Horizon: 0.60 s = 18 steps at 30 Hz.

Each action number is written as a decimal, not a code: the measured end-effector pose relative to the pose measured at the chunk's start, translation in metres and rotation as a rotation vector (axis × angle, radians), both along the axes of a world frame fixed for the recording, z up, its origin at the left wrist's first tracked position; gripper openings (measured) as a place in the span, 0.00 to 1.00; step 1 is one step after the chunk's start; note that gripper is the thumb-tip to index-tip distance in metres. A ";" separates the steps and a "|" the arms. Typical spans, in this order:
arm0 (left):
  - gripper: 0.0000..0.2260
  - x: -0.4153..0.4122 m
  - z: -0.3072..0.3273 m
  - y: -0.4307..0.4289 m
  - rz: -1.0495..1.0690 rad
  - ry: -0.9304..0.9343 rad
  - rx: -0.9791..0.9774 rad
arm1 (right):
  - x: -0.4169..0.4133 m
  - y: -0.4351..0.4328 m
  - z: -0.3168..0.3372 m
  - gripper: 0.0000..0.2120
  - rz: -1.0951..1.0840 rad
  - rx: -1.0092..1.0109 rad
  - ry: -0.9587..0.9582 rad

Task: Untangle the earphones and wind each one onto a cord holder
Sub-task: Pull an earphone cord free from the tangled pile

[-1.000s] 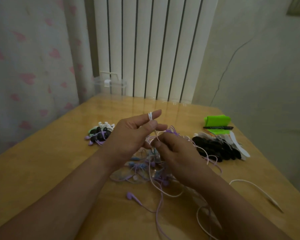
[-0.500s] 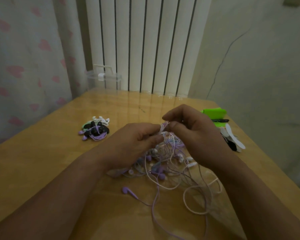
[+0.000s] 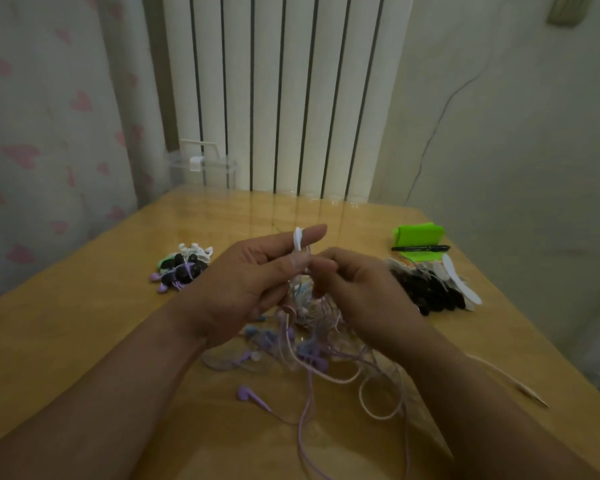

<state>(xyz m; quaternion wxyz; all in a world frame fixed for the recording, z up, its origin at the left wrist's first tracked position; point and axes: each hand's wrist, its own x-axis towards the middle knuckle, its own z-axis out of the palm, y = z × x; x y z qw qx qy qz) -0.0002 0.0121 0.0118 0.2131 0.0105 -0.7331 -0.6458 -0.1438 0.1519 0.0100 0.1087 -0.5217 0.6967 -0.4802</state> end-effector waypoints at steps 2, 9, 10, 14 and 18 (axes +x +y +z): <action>0.18 -0.002 -0.002 -0.002 0.086 0.015 -0.034 | 0.004 -0.004 -0.003 0.10 -0.008 0.031 0.068; 0.18 -0.007 -0.010 -0.001 0.362 0.003 -0.378 | 0.009 -0.007 -0.009 0.11 -0.017 0.130 0.303; 0.18 -0.007 -0.012 -0.003 0.399 -0.013 -0.452 | 0.010 -0.007 -0.009 0.10 -0.019 0.145 0.328; 0.18 -0.006 -0.016 -0.010 0.450 -0.119 -0.713 | 0.012 -0.006 -0.010 0.08 -0.055 0.125 0.383; 0.15 -0.008 -0.018 -0.014 0.363 -0.150 -0.877 | 0.006 -0.002 -0.007 0.04 -0.124 0.001 0.355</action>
